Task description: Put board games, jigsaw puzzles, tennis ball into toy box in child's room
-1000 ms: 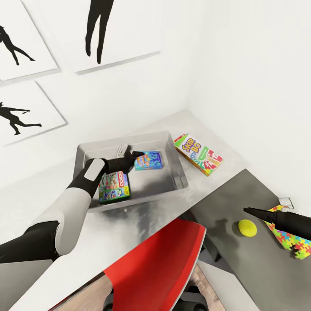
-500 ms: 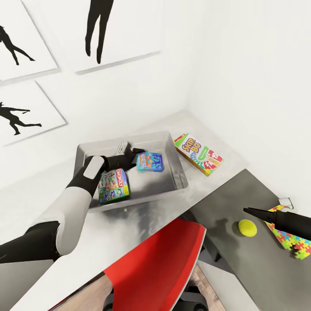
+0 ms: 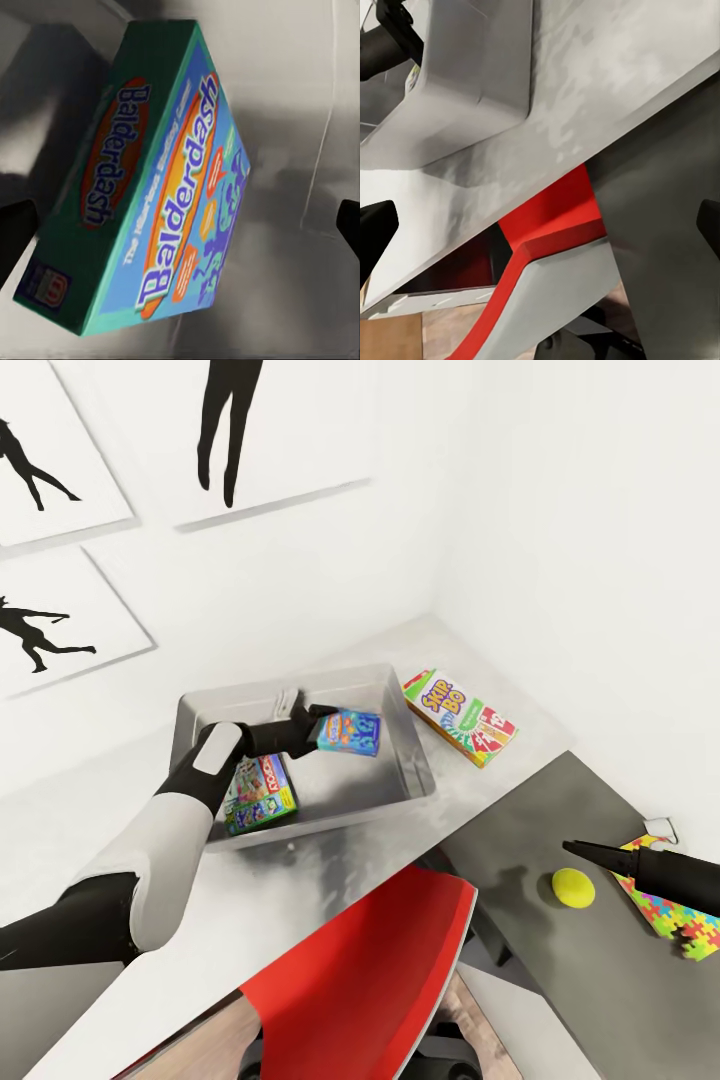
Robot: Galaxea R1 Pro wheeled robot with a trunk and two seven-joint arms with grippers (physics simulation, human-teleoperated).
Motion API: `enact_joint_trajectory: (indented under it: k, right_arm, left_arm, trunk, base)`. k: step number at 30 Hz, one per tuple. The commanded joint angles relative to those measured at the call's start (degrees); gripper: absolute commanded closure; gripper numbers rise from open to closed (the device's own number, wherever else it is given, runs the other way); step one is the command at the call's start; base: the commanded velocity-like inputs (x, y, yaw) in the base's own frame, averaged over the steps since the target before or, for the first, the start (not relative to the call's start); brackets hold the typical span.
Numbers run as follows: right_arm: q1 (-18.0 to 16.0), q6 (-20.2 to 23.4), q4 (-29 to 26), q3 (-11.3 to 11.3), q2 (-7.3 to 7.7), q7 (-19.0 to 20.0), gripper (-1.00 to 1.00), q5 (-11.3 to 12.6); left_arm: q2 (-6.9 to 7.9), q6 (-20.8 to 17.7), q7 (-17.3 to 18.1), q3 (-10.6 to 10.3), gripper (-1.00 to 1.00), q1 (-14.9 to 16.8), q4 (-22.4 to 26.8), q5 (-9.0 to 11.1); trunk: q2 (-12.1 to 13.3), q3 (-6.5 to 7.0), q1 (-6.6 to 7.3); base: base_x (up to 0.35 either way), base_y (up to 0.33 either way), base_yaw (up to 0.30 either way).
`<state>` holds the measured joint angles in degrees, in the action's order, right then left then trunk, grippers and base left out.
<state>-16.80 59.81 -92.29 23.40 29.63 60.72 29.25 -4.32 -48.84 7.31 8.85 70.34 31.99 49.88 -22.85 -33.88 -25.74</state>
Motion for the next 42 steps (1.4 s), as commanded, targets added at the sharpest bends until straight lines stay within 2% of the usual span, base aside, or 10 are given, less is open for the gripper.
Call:
enact_joint_trajectory:
  k: [1,5,11,15,18,24,30,42]
  right_arm:
    - [-0.04,0.19,0.00,0.03,0.01,0.28,-1.00,-0.16]
    - [-0.06,0.19,0.00,0.00,-0.02,0.28,-1.00,-0.16]
    - [-0.07,0.19,0.00,-0.02,-0.08,0.28,-1.00,-0.16]
    - [-0.07,0.19,0.00,-0.02,-0.09,0.28,-1.00,-0.16]
    - [-0.07,0.19,0.00,-0.02,-0.09,0.28,-1.00,-0.16]
    - [-0.07,0.19,0.00,-0.13,-0.10,0.28,-1.00,-0.16]
    - [-0.07,0.19,0.00,-0.22,-0.10,0.28,-1.00,-0.16]
    - [-0.05,0.19,0.05,-0.33,-0.23,0.24,-1.00,-0.16]
  left_arm:
    - [-0.08,-0.25,0.06,0.31,-1.00,0.02,-0.87,-2.08]
    - [0.02,-1.90,-0.21,0.29,-1.00,0.04,-0.06,-1.50]
    - [-0.04,-5.47,-3.16,0.72,-1.00,-0.01,5.30,-1.10]
    - [-0.10,-6.37,-4.03,0.81,-1.00,-0.02,6.95,-0.91]
    - [-0.12,-6.71,-4.35,0.82,-1.00,-0.02,7.60,-0.26]
    - [-0.07,-7.27,-4.91,0.71,-1.00,-0.03,8.48,3.22]
    - [-0.02,-8.06,-5.18,0.58,-1.00,-0.03,9.12,5.36]
    - [-0.07,-9.25,-5.33,0.63,-1.00,-0.03,10.90,6.69]
  trunk:
    - [-0.07,-0.08,-0.05]
    - [-0.07,-0.08,-0.05]
    - [-0.07,-0.08,-0.05]
    - [-0.07,-0.08,-0.05]
    - [-0.07,-0.08,-0.05]
    - [-0.07,-0.08,-0.05]
    - [-0.07,-0.08,-0.05]
    - [-0.07,-0.08,-0.05]
  base:
    - [0.000,0.000,0.000]
    - [0.000,0.000,0.000]
    - [0.000,0.000,0.000]
    - [0.000,0.000,0.000]
    - [0.000,0.000,0.000]
    - [0.000,0.000,0.000]
    - [0.000,0.000,0.000]
    - [0.000,0.000,0.000]
